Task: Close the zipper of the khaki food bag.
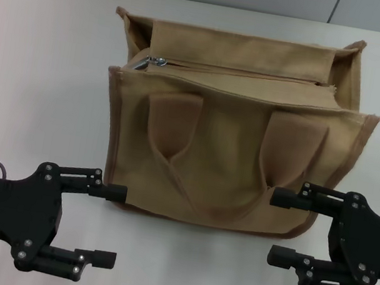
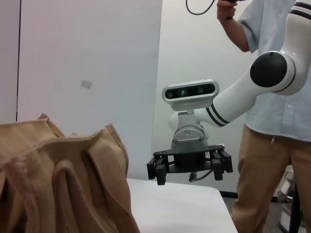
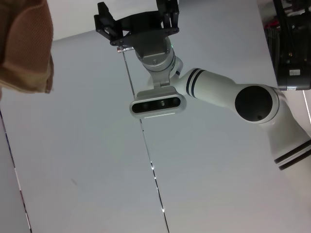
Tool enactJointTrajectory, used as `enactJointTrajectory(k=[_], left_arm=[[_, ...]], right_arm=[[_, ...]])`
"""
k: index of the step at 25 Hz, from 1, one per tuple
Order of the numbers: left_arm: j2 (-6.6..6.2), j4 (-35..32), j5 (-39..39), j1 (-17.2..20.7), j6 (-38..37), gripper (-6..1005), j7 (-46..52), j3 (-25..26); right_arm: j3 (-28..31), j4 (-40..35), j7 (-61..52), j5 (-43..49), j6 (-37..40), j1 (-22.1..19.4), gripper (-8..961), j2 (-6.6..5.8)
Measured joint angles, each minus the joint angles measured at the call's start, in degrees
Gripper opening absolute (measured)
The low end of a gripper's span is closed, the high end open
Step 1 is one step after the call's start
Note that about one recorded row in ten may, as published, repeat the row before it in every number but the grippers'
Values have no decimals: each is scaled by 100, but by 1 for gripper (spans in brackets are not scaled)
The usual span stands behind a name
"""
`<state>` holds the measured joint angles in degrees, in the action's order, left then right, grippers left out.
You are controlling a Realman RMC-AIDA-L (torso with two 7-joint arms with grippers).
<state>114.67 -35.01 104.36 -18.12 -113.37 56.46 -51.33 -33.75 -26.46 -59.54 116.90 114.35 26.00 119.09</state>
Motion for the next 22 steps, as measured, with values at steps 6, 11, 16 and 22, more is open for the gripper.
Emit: enactJointTrajectory(k=[6,11,16,22], left_arm=[[15,3,20,1,1,773,2,0],[26,3,50,-12,1,773,5,24],[116,28,-12,58,-7,772,-95,382],[391,189,-75,298,45,772,-684,2236]], right_arm=[[-3,4,1,0,-10,17,738,8],[-8,13,12,0,-10,18,738,16],[-6,56,86,-31,-7,-7,738,24],[70,499,624,-62,5,-22,738,37]])
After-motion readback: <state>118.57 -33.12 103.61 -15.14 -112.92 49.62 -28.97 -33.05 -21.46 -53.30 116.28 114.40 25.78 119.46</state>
